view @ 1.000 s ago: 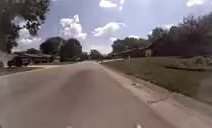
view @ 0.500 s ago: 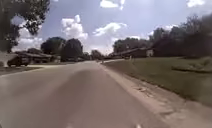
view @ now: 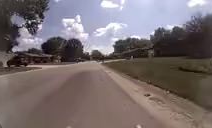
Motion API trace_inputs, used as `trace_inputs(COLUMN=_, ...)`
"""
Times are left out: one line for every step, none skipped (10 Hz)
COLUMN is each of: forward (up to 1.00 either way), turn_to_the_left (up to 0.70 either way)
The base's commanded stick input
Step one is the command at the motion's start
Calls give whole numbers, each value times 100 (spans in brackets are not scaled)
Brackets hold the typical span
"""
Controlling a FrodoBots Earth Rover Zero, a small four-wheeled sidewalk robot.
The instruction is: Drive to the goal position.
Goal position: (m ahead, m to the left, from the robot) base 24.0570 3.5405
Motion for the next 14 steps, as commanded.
trace_inputs(forward=70, turn_to_the_left=0)
trace_inputs(forward=70, turn_to_the_left=0)
trace_inputs(forward=70, turn_to_the_left=0)
trace_inputs(forward=70, turn_to_the_left=0)
trace_inputs(forward=70, turn_to_the_left=0)
trace_inputs(forward=70, turn_to_the_left=0)
trace_inputs(forward=70, turn_to_the_left=0)
trace_inputs(forward=70, turn_to_the_left=0)
trace_inputs(forward=70, turn_to_the_left=0)
trace_inputs(forward=70, turn_to_the_left=0)
trace_inputs(forward=70, turn_to_the_left=0)
trace_inputs(forward=70, turn_to_the_left=0)
trace_inputs(forward=70, turn_to_the_left=0)
trace_inputs(forward=70, turn_to_the_left=0)
